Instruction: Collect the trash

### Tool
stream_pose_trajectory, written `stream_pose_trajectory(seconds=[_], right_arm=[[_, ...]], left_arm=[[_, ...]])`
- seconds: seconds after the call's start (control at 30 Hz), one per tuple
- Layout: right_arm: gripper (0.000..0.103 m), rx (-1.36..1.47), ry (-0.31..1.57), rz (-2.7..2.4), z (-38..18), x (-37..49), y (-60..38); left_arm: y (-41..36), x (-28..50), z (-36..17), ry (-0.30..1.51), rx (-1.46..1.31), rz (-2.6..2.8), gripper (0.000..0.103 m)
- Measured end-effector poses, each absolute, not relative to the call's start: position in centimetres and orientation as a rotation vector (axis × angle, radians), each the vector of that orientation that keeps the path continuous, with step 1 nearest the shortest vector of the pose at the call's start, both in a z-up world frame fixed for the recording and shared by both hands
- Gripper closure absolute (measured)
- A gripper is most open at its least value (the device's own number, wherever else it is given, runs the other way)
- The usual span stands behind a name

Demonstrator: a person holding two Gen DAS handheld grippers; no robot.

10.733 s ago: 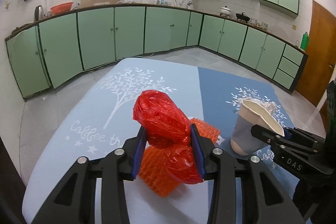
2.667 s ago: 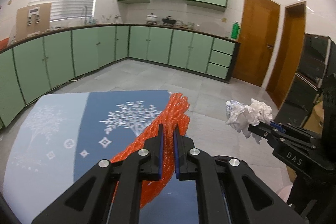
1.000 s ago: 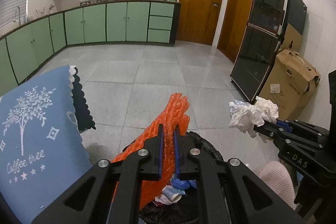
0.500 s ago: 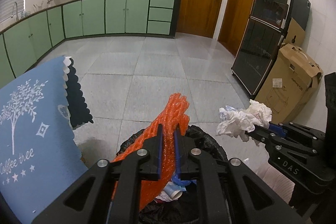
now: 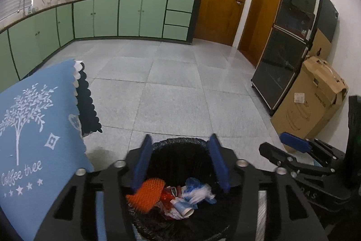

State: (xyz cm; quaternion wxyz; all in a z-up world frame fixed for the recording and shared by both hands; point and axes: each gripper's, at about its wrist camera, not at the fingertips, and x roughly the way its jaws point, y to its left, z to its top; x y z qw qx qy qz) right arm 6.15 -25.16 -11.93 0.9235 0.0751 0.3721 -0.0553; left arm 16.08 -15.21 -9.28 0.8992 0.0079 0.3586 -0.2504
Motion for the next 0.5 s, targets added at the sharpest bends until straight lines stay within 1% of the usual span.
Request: stream_pose_trajectory(seconds=[0.03,0.07,0.1,0.13,0.2,0.27,0.3,0.37,0.43,0.5], right_arm=[[0.019,0.153,0.758,-0.12,-11.7,6.1,-25.2],[0.014,0.155,0.75,-0.13,-11.5,5.9,-25.1],[0.012,0.158,0.741,-0.132,-11.1,5.8,-25.1],[0.012,0.16,0.736,-0.129,-10.9,5.7,-25.0],[0.011,0.163,0.731,-0.121,-10.4,5.6,-24.8],[0.011,0.164,0.724,-0.11,-9.8,5.4,-24.5],[0.01,0.165,0.719,-0.103,-9.5,5.4,-24.3],[0.008,0.165,0.706,-0.086,-8.7,5.1,-24.0],[0.006,0.169,0.692,-0.069,-7.8,4.8,-23.6],[0.006,0.175,0.685,-0.056,-7.1,4.6,-23.3]], left_arm=[[-14.9,16.0,-8.9,0.735,0.007,-0.516,0.042],[-14.6,16.0,-8.6,0.73,0.005,-0.513,0.039],[-14.4,16.0,-8.3,0.724,0.005,-0.51,0.036],[-14.0,15.9,-7.9,0.713,0.005,-0.502,0.033],[-13.4,15.8,-7.4,0.702,0.0,-0.491,0.03],[-12.5,15.6,-6.7,0.689,-0.015,-0.479,0.022],[-12.2,15.5,-6.3,0.681,-0.02,-0.472,0.02],[-11.3,15.0,-5.5,0.662,-0.018,-0.453,0.014],[-10.7,14.5,-4.9,0.649,-0.015,-0.436,0.01],[-10.0,14.0,-4.4,0.644,-0.02,-0.43,0.008]])
